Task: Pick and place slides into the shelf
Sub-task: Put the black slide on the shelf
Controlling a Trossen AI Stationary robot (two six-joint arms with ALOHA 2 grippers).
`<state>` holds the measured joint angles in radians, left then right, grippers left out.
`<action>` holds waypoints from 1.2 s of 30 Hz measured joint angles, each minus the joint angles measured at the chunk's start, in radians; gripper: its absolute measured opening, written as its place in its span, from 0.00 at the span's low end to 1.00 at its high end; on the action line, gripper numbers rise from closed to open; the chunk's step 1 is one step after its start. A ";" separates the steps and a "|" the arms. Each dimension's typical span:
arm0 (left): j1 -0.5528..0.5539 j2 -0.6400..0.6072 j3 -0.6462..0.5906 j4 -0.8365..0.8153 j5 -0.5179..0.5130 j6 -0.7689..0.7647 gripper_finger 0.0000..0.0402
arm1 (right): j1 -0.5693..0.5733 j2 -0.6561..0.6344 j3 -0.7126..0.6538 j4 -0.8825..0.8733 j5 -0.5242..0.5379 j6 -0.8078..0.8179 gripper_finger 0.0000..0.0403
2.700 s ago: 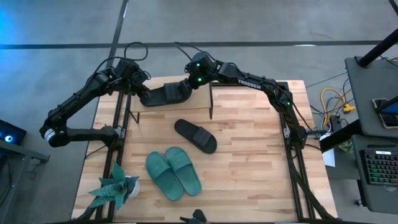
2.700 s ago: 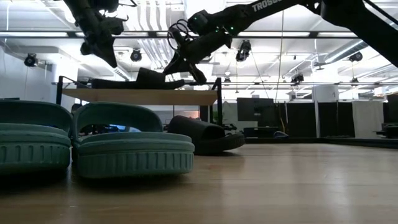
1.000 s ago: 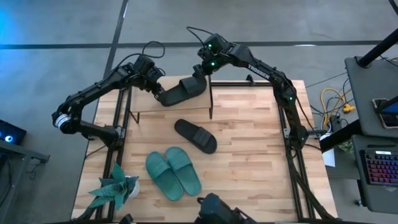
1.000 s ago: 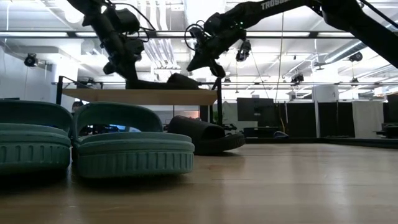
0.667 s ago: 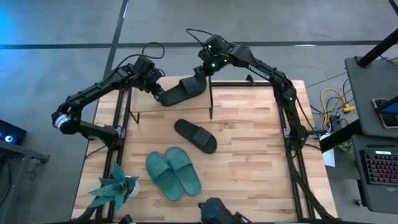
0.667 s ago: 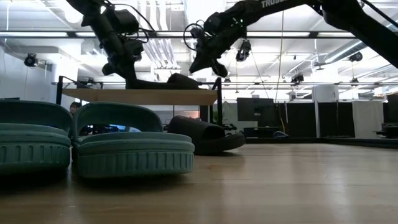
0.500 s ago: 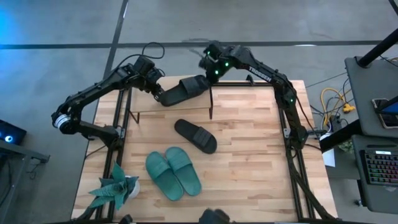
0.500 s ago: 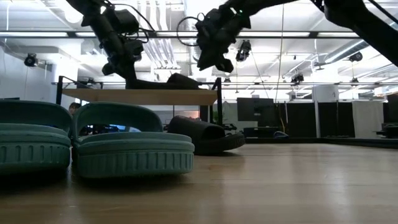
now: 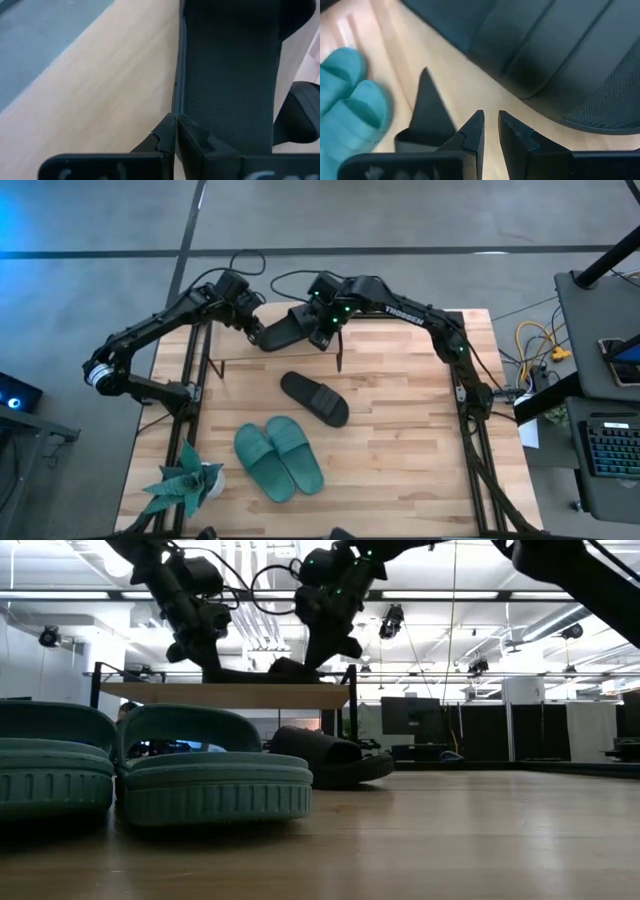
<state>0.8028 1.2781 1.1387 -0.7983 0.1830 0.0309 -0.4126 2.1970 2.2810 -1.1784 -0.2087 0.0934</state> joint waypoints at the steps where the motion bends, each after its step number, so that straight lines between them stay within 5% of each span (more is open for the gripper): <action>1: 0.000 0.000 -0.005 0.000 0.001 -0.006 0.00 | 0.000 0.008 0.000 0.002 0.003 0.005 0.12; 25: -0.149 -0.019 -0.049 0.106 0.126 -0.107 0.00 | -0.027 0.059 0.034 0.099 0.090 0.037 0.12; 36: -0.198 -0.026 -0.047 0.175 0.094 -0.150 0.00 | -0.026 0.059 0.028 0.091 0.086 0.029 0.12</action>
<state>0.6053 1.2522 1.0916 -0.6235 0.2771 -0.1188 -0.4389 2.2562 2.3093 -1.0871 -0.1226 0.1226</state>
